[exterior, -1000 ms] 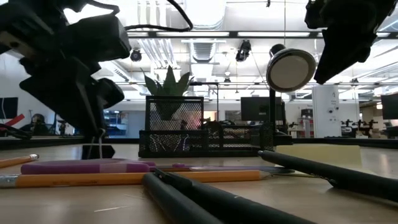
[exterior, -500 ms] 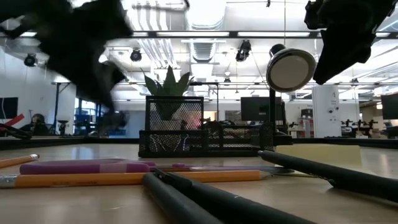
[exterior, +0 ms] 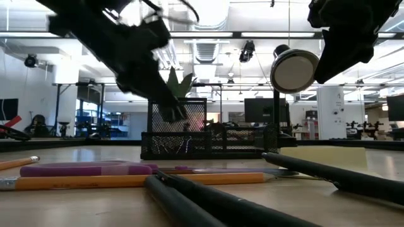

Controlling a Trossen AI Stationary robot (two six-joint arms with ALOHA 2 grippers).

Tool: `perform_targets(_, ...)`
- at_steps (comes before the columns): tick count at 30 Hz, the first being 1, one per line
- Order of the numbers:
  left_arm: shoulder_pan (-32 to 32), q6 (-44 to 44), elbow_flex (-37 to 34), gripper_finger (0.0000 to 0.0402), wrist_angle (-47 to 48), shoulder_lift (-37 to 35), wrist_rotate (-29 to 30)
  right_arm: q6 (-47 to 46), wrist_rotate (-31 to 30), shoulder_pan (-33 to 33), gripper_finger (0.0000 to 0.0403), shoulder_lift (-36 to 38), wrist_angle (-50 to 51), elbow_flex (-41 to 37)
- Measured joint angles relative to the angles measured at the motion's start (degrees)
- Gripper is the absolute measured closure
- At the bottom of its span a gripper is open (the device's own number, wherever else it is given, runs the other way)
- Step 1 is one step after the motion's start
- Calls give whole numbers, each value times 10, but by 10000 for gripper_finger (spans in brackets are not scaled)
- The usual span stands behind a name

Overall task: Pick and place office supplies into organizer
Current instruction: Put the binder clip into the desk organizer, then put the eraser into the desk organizer

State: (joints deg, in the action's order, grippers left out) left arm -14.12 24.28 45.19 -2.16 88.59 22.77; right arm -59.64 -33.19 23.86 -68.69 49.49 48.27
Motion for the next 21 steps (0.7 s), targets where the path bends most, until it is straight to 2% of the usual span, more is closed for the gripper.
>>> perform_targets(4,4,44,7,401,8,27,0,1,0,0,275,0,-2,0)
perform_targets(6,6,81,10,397,30,36,-24,1,0,0,275,0,-2,0)
perform_targets(12,-2,178,12,350,84,15,-44,13,13,1,275,0,-6,0)
perform_targets(14,-10,191,10,330,102,-9,-53,68,51,7,275,0,-13,0)
perform_targets(16,-22,188,10,312,110,-41,-71,161,107,18,275,-3,-32,0)
perform_targets(19,-41,158,6,293,135,-87,-96,303,183,31,275,-17,-85,-1)
perform_targets(21,-53,150,1,287,165,-112,-98,367,231,34,275,-42,-135,-2)
